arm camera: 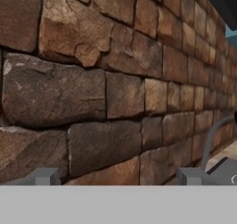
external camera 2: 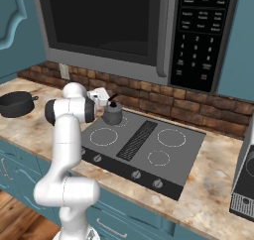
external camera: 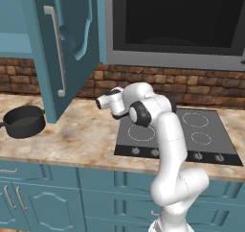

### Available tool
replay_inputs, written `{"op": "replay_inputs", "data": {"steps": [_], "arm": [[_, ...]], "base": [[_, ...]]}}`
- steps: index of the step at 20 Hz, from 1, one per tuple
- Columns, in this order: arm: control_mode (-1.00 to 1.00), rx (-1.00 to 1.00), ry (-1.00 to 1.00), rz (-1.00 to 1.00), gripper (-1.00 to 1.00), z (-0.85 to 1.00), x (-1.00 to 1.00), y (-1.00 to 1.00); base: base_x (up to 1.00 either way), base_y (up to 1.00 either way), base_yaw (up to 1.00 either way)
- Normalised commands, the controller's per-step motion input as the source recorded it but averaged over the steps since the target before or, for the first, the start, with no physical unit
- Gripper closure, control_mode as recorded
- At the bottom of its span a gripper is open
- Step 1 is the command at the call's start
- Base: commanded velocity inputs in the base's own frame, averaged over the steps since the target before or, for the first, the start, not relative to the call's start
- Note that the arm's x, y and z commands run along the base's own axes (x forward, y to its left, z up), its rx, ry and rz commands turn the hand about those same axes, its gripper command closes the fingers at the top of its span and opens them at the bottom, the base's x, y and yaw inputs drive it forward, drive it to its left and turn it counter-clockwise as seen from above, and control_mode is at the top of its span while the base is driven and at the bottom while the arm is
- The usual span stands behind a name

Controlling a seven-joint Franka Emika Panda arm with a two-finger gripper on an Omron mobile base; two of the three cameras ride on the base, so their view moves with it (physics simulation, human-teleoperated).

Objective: Pick the kettle from the cabinet and place it on a stove burner. Then pick the pot from the counter and place it on another stove burner. Finally, turn both burners on.

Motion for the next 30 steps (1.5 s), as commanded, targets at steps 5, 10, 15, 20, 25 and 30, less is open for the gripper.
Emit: {"op": "replay_inputs", "data": {"steps": [5, 10, 15, 20, 25, 30], "arm": [[-1.0, 0.0, 0.0, 0.0, -1.0, -0.08, 0.0, 0.19], [-1.0, 0.0, 0.0, 0.0, -1.0, -0.07, 0.0, 0.2], [-1.0, 0.0, 0.0, 0.0, -1.0, -0.04, 0.0, 0.17], [-1.0, 0.0, 0.0, 0.0, -1.0, -0.03, 0.0, 0.1], [-1.0, 0.0, -0.03, 0.0, -1.0, -0.03, 0.02, 0.0], [-1.0, 0.0, -0.05, 0.0, -1.0, -0.01, 0.05, -0.01]], "base": [[0.0, 0.0, 0.0], [0.0, 0.0, 0.0], [0.0, 0.0, 0.0], [0.0, 0.0, 0.0], [0.0, 0.0, 0.0], [0.0, 0.0, 0.0]]}}
